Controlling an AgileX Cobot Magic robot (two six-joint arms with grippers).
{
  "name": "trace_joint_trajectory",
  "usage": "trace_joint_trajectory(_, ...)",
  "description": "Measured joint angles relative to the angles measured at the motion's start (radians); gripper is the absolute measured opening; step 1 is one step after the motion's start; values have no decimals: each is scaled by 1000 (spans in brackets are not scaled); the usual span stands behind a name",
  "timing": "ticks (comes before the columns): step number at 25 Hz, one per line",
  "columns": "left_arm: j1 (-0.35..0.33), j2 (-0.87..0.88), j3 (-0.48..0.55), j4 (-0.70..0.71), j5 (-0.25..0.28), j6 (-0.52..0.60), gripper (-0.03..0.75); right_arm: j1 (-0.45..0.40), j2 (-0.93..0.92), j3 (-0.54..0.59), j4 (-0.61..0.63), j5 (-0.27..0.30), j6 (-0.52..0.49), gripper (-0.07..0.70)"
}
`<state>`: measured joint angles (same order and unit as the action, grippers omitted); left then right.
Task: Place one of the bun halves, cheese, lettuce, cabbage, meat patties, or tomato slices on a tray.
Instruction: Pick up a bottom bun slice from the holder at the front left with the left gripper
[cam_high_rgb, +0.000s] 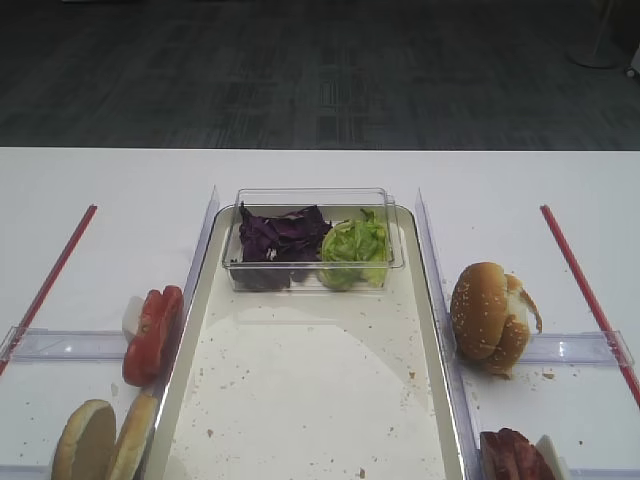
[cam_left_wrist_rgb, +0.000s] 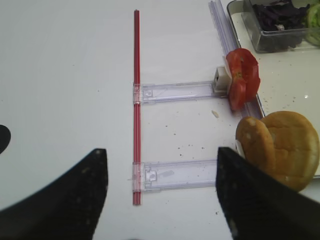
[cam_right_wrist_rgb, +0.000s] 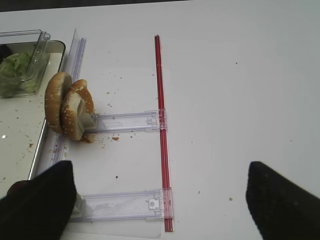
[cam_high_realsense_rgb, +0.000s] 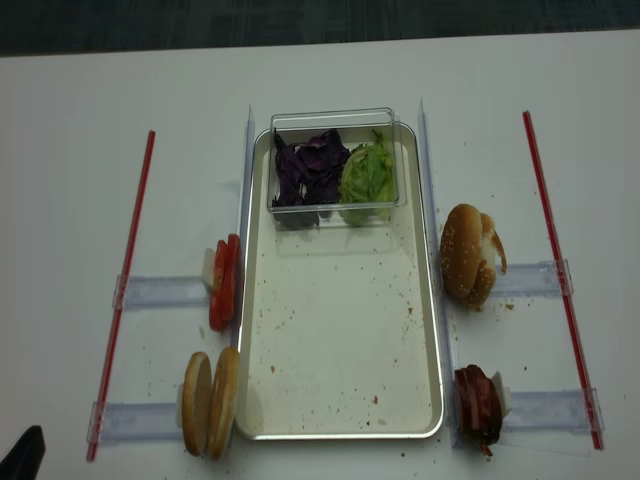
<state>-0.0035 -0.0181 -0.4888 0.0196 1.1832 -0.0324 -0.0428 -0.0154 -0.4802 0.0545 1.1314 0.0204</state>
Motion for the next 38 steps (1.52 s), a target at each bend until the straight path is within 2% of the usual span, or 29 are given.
trace_joint_trajectory(26,0,15,0,-1,0,0,428,0,0,0,0,0,4,699)
trace_joint_trajectory(33,0,334,0,4,0,0,428,0,0,0,0,0,4,699)
trace_joint_trajectory(38,0,563,0,63,-8,0,428,0,0,0,0,0,4,699)
